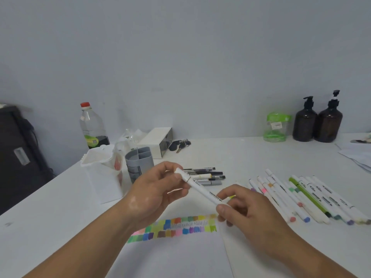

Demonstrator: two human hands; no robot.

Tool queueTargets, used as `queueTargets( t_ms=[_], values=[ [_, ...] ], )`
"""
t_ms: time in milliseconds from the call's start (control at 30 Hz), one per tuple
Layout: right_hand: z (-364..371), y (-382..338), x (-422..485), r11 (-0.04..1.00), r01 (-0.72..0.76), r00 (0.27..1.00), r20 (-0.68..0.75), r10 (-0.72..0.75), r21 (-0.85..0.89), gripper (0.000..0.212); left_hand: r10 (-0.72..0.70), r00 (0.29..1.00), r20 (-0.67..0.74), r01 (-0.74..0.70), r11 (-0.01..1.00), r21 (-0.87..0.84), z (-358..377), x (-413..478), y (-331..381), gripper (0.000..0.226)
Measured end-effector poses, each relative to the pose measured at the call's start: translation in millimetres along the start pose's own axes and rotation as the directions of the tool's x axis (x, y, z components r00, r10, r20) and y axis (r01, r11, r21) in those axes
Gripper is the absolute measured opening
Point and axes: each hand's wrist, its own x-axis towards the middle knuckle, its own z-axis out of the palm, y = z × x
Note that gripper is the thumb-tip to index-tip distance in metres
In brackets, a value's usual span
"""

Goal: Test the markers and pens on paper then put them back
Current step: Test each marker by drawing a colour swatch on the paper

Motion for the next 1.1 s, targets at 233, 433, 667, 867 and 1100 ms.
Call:
queueTargets(
  t_ms=[233, 433, 667, 867, 1100],
  values=[
    [3, 10, 2, 0.996, -0.043, 0.988, -0.147, 0.053, 0.072, 0.023, 0.031, 1.000, 0.004, -0.022, 0.609, 0.793, -18, -15, -21, 0.030],
    [7, 9, 3, 0.994, -0.010, 0.992, -0.122, 0.023, 0.110, 0.023, 0.082, 0.933, 0.350, -0.359, 0.238, 0.902, -7, -20, -39, 0.027],
    [11, 5, 2, 0.885, -0.102, 0.993, 0.100, 0.063, 0.455, 0.033, 0.098, 0.909, 0.406, -0.417, 0.214, 0.883, 3, -32, -39, 0.027],
    [5, 9, 6, 0.776, -0.071, 0.992, -0.037, 0.121, 0.627, 0.002, -0.044, 0.947, 0.318, -0.316, 0.052, 0.947, -38, -35, -20, 0.063],
    [4, 13, 5, 0.734, -0.172, 0.982, 0.054, 0.182, 0.657, 0.028, -0.106, 0.979, 0.176, -0.183, -0.056, 0.982, -105, -67, -19, 0.086]
  ],
)
